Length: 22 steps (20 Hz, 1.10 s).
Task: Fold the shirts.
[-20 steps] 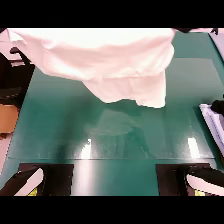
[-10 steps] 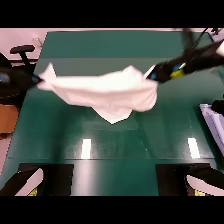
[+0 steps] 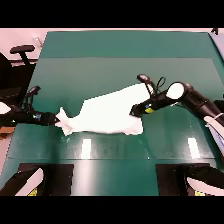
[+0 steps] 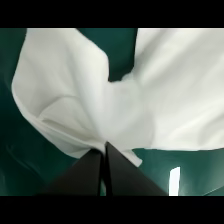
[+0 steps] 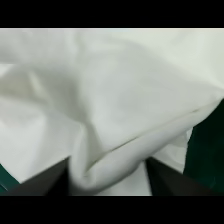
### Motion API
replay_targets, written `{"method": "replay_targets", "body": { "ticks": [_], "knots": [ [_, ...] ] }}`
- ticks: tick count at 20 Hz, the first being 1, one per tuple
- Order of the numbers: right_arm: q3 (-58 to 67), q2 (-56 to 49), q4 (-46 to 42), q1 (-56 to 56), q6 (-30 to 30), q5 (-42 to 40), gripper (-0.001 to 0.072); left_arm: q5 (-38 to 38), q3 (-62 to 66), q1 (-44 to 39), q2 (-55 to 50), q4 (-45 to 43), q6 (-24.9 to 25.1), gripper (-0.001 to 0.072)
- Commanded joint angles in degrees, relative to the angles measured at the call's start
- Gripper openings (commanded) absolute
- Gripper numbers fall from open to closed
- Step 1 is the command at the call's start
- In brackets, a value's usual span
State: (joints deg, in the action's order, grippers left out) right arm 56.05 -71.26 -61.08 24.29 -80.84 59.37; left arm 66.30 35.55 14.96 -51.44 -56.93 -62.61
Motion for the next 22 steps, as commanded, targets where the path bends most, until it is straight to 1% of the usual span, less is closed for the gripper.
{"method": "replay_targets", "body": {
  "ticks": [1,3,5,7,10,11,13,14,15,16,18,22],
  "knots": [
    [-3.6,-0.6,-0.2,0.8,-1.7,-0.4,0.0615,-1.0,-3.0,0.0,0.0,-1.8,0.0,0.0027],
    [-3.0,1.9,-0.5,-0.7,-1.6,-0.5,0.0623,-1.2,-3.0,0.0,0.0,-1.7,0.0,0.0027],
    [-1.7,5.7,-0.5,-4.7,-1.6,-1.3,0.0623,-1.1,-3.0,0.0,0.0,-1.6,0.0,0.0027],
    [0.0,8.5,-0.4,-11.7,-1.7,-2.4,0.0623,-1.1,-3.0,0.0,0.0,-1.6,0.0,0.0027],
    [3.5,8.0,1.9,-25.5,-1.8,-2.3,0.0623,-1.0,-3.0,0.0,0.0,-1.4,0.0,0.0028],
    [4.3,6.3,4.8,-30.0,-0.4,-1.9,0.0622,-0.8,-2.9,0.0,0.0,-1.3,0.0,0.0028],
    [5.6,1.6,14.8,-36.7,4.4,0.0,0.0621,-0.7,-2.9,0.0,0.0,-1.1,0.0,0.0028],
    [6.1,-0.9,19.7,-38.7,6.5,0.2,0.0621,-0.7,-2.9,0.0,0.0,-1.0,0.0,0.0028],
    [6.6,-3.4,22.9,-39.8,6.9,-0.5,0.0622,-0.7,-2.9,0.0,0.0,-1.0,0.0,0.0028],
    [7.1,-5.8,24.4,-40.1,6.9,-1.9,0.0622,-0.7,-2.9,0.0,0.0,-0.9,0.0,0.0028],
    [8.1,-10.5,24.3,-39.1,7.0,-3.7,0.0622,-0.5,-2.9,0.0,0.0,-0.9,-0.5,0.0028],
    [11.2,-20.0,23.5,-34.6,7.9,-3.3,0.0621,-0.2,-2.7,0.0,0.0,0.6,-0.4,0.0028]
  ]
}}
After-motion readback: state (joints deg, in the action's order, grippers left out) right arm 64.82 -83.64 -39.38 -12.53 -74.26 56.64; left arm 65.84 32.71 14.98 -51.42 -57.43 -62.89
